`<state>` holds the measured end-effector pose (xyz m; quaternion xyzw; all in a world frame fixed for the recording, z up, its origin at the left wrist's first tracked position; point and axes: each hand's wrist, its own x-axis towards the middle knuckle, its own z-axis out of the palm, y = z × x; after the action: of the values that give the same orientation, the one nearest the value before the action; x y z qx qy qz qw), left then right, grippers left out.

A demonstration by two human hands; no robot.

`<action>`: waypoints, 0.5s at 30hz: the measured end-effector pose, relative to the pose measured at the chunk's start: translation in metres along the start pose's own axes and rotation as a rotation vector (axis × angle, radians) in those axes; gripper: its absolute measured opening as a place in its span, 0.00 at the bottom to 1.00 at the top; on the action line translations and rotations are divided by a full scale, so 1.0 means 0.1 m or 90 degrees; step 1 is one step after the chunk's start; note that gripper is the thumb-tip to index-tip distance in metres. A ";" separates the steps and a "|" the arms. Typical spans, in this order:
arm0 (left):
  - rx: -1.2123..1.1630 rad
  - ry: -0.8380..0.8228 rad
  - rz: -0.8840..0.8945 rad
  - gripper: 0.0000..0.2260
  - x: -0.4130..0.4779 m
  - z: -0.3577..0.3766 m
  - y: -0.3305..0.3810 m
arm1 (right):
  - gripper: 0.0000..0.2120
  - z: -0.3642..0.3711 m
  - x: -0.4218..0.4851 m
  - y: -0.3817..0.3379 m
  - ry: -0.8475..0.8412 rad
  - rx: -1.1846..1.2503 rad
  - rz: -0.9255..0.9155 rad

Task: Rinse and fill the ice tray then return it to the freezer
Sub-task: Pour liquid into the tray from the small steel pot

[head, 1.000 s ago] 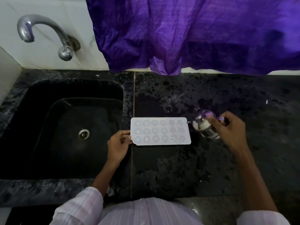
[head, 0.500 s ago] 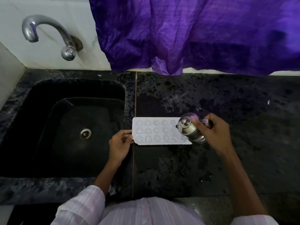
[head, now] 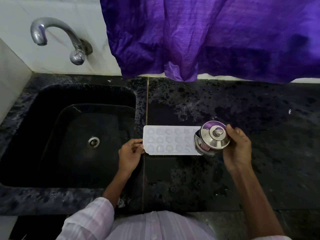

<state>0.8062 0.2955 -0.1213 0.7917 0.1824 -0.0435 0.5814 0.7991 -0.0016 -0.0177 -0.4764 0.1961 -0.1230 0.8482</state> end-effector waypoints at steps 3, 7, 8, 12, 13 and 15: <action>-0.003 -0.003 -0.004 0.09 0.00 0.00 0.00 | 0.15 0.01 -0.13 0.07 0.006 0.047 0.043; -0.003 -0.002 -0.006 0.09 -0.04 -0.01 0.00 | 0.13 0.03 -0.36 0.26 0.019 0.081 0.095; -0.003 0.000 -0.007 0.09 -0.04 -0.02 -0.01 | 0.12 0.05 -0.42 0.31 0.019 0.081 0.107; -0.004 0.003 -0.013 0.09 -0.08 -0.05 -0.05 | 0.13 0.08 -0.63 0.57 0.001 0.074 0.140; -0.006 0.002 -0.012 0.08 -0.09 -0.06 -0.06 | 0.14 0.08 -0.67 0.64 -0.007 0.072 0.144; -0.009 0.002 -0.013 0.08 -0.12 -0.08 -0.07 | 0.12 0.09 -0.76 0.79 -0.025 0.055 0.154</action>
<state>0.7911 0.3021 -0.1219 0.7858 0.1916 -0.0468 0.5862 0.7366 0.0759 -0.0651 -0.4144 0.2296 -0.0189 0.8805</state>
